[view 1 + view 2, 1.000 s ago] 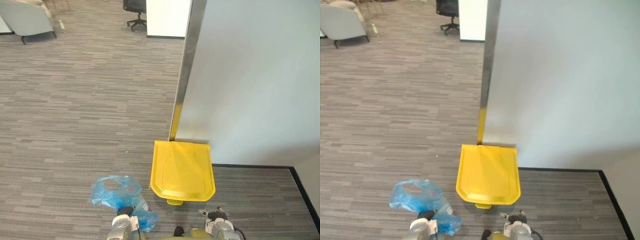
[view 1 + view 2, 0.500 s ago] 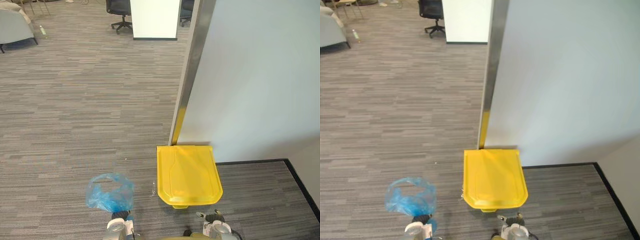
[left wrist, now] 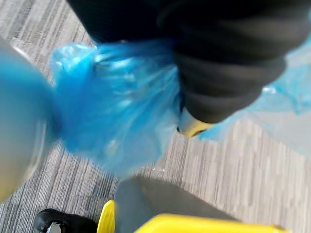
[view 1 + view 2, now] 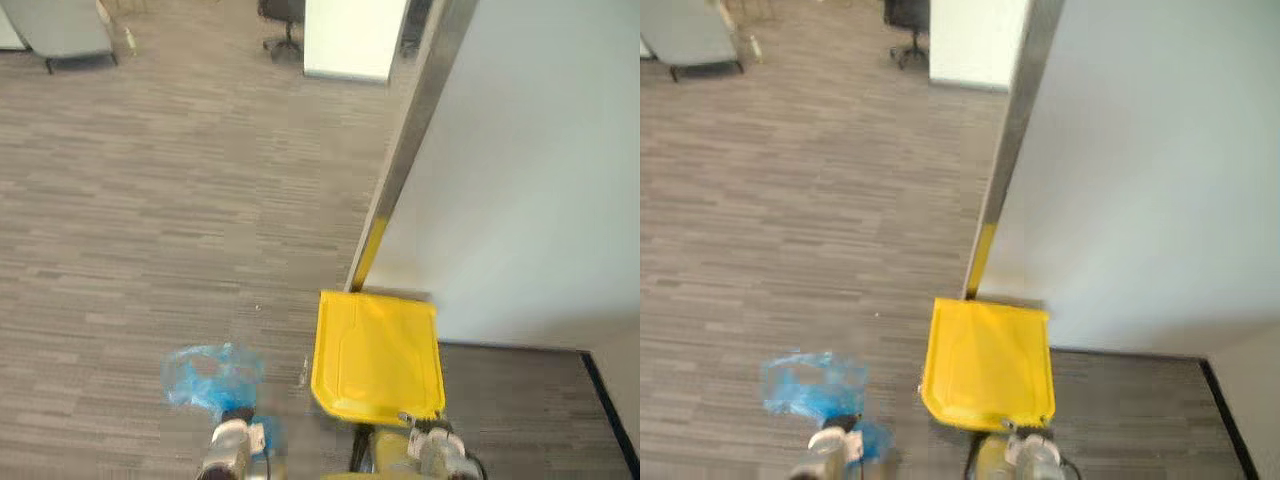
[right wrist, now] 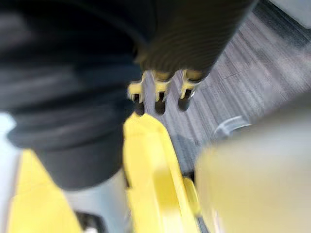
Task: Gather rubbish on tea table into small bin, then transfer packed bag to large trash can.
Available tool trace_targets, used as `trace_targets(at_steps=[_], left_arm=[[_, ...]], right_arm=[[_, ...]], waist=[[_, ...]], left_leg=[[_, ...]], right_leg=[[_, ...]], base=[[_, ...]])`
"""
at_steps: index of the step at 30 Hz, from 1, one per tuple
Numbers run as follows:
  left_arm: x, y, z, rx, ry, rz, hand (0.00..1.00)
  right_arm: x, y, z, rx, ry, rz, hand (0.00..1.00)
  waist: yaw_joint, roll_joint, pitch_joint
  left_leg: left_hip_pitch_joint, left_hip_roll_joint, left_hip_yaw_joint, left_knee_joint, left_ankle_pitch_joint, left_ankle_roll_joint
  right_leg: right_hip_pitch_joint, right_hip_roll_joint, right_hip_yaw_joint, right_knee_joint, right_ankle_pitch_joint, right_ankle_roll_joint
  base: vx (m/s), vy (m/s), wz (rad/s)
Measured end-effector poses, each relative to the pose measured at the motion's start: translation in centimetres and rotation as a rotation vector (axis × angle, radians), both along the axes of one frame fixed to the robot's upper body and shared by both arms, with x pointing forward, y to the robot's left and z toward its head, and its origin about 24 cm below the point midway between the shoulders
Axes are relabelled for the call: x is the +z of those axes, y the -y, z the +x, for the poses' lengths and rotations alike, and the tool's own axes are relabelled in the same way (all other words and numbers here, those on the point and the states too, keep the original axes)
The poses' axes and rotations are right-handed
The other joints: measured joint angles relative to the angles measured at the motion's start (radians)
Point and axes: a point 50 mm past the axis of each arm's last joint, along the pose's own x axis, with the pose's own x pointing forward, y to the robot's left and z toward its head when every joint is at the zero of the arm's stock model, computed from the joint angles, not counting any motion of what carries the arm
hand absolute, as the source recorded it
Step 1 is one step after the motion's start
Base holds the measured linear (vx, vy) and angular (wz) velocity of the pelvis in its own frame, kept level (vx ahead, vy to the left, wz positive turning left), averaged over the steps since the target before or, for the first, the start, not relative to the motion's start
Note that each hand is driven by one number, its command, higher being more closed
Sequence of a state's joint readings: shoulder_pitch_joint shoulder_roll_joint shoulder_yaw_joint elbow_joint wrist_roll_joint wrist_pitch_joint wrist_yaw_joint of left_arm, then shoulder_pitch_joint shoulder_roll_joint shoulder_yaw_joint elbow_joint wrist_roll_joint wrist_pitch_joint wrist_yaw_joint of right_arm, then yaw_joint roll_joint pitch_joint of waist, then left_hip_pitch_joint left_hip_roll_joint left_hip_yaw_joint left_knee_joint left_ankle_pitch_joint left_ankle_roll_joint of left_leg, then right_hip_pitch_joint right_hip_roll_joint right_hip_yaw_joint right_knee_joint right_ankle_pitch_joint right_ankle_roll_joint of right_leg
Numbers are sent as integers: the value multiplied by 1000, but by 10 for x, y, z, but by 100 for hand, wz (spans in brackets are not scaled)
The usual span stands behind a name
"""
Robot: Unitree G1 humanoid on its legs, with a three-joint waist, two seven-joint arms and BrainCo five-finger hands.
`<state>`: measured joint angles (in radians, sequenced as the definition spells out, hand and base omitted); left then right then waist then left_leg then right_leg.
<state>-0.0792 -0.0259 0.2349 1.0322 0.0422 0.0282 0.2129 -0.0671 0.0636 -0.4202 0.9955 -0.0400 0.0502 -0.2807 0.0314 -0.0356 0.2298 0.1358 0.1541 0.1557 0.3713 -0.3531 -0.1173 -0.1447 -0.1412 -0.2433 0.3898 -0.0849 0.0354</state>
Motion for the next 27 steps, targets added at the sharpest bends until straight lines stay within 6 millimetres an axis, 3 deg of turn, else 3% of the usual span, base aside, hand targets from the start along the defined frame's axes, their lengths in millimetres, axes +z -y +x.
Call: trace_targets(at_steps=[2, 6, 10, 17, 22, 24, 25, 26, 27], left_arm=[[0, 4, 2, 6, 6, -12, 100], [0, 9, 2, 5, 6, -23, 100], [2, 8, 5, 5, 16, -19, 100], [1, 7, 3, 7, 14, -18, 100], [-2, 10, -5, 2, -8, -23, 100], [-3, 11, -8, 3, -18, -27, 100], [-5, 10, -14, 11, -30, -26, 100], [-6, 7, -16, 13, -38, -19, 100], [-6, 7, -18, 13, -40, -17, 100]], right_arm=[[0, 0, -1, -11, -2, 1, 0], [0, -1, -1, -9, -1, 2, 0], [0, -2, 1, 10, 3, 0, 0], [0, -3, 0, 22, 0, -2, 0], [-1, 0, -6, 35, -2, -12, 0], [0, 5, -7, 34, 7, -30, 0], [1, 9, -8, 37, 2, -44, 0], [1, 7, -6, 43, 9, -44, 0], [0, 7, -9, 53, -1, -47, 0]], waist=[[3, -2, 1], [6, -2, 1], [7, -6, -6], [12, -10, -13], [3, 11, -46], [4, 25, -60], [6, 50, -80], [-3, 35, -86], [-5, 28, -90]], left_leg=[[6, 20, 1, 0, -3, -3], [1, 31, 2, 37, -14, 10], [-64, 30, 0, 90, -69, 4], [-63, 11, 8, 100, -73, 9], [-39, 15, 20, 80, -72, 10], [-30, 18, 28, 53, -55, 13], [-31, 30, 44, 4, -19, 19], [-19, 18, 39, -39, 11, 16], [-7, 13, 35, -50, 21, 14]], right_leg=[[-11, 22, 12, 34, -25, -19], [-12, 32, 23, 45, -28, -23], [-70, 30, 41, 67, -39, -4], [-81, 19, 67, 73, -34, 5], [-87, 17, 84, 106, -19, 22], [-113, 24, 107, 119, 34, 45], [-126, 38, 130, 127, 53, 44], [-150, 17, 146, 306, 1, 23], [-146, 11, 149, 351, -9, 22]], base=[[202, -79, -14], [91, -14, -11], [-38, 57, -4], [-45, 35, -7], [-23, -13, -6], [-66, 4, -8], [-87, -2, 10], [-74, -29, 23], [-26, -74, 18]])
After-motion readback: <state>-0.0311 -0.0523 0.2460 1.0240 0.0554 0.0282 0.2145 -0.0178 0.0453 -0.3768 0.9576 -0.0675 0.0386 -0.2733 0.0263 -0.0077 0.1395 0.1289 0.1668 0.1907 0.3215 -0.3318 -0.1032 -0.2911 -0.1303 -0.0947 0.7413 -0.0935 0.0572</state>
